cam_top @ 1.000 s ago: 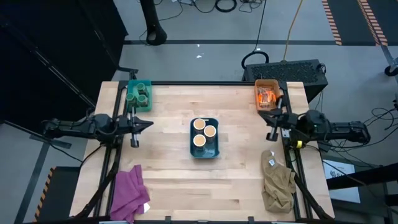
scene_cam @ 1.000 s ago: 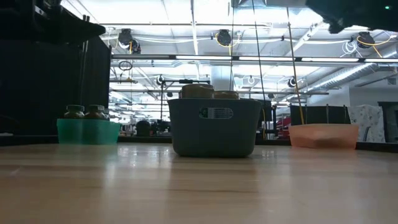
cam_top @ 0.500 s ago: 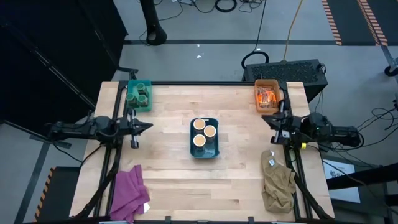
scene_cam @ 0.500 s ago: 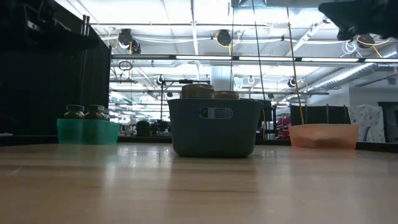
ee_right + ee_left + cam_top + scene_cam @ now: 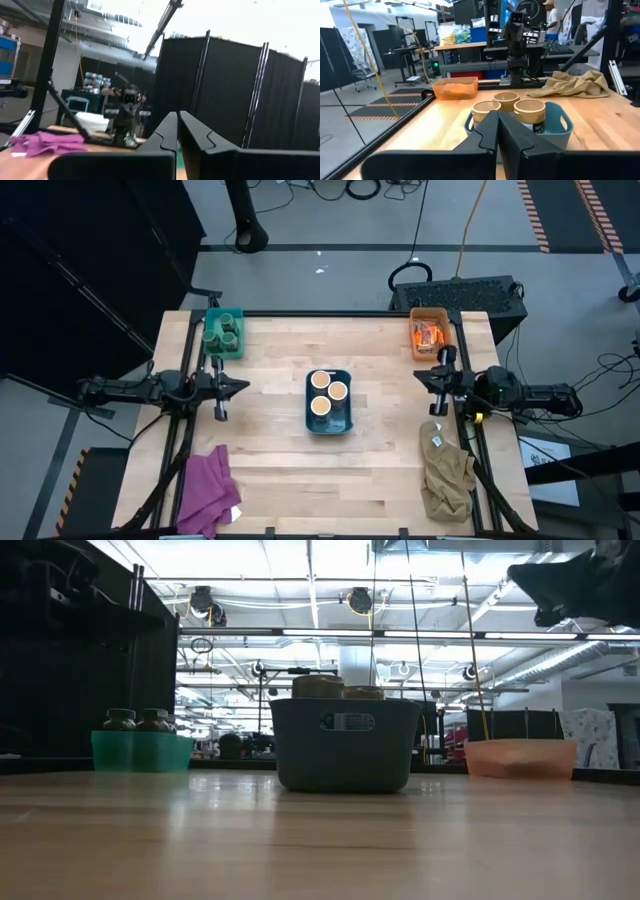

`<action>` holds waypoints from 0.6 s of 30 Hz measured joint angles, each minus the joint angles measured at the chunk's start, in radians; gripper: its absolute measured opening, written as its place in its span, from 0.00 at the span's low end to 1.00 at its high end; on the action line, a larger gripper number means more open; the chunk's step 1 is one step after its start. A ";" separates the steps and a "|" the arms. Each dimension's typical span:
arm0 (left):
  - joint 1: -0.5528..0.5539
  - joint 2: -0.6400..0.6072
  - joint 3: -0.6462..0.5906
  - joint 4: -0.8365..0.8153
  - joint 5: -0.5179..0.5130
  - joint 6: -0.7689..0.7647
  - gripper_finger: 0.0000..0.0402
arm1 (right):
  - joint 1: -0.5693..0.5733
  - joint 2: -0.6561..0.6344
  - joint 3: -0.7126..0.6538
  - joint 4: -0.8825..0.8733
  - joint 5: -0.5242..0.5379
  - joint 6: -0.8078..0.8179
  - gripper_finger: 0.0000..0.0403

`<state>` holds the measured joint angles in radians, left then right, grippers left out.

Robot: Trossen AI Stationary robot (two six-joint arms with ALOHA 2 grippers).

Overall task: Sort spices by type
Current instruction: Return to Home Position

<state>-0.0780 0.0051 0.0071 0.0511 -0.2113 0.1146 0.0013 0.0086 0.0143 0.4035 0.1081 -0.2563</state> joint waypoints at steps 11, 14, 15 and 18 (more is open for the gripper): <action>0.000 0.000 -0.001 -0.002 0.000 0.050 0.09 | 0.000 0.001 0.000 -0.114 -0.002 0.062 0.00; 0.000 0.000 -0.001 -0.003 0.000 0.050 0.09 | 0.000 0.001 0.000 -0.119 -0.002 0.062 0.00; 0.000 0.000 -0.001 -0.003 0.000 0.050 0.09 | 0.000 0.001 0.000 -0.120 -0.002 0.062 0.00; 0.000 0.000 -0.001 -0.004 0.000 0.050 0.09 | 0.000 0.001 0.000 -0.124 -0.002 0.062 0.00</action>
<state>-0.0780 0.0051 0.0063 0.0475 -0.2115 0.1646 0.0013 0.0101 0.0139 0.2790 0.1062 -0.1947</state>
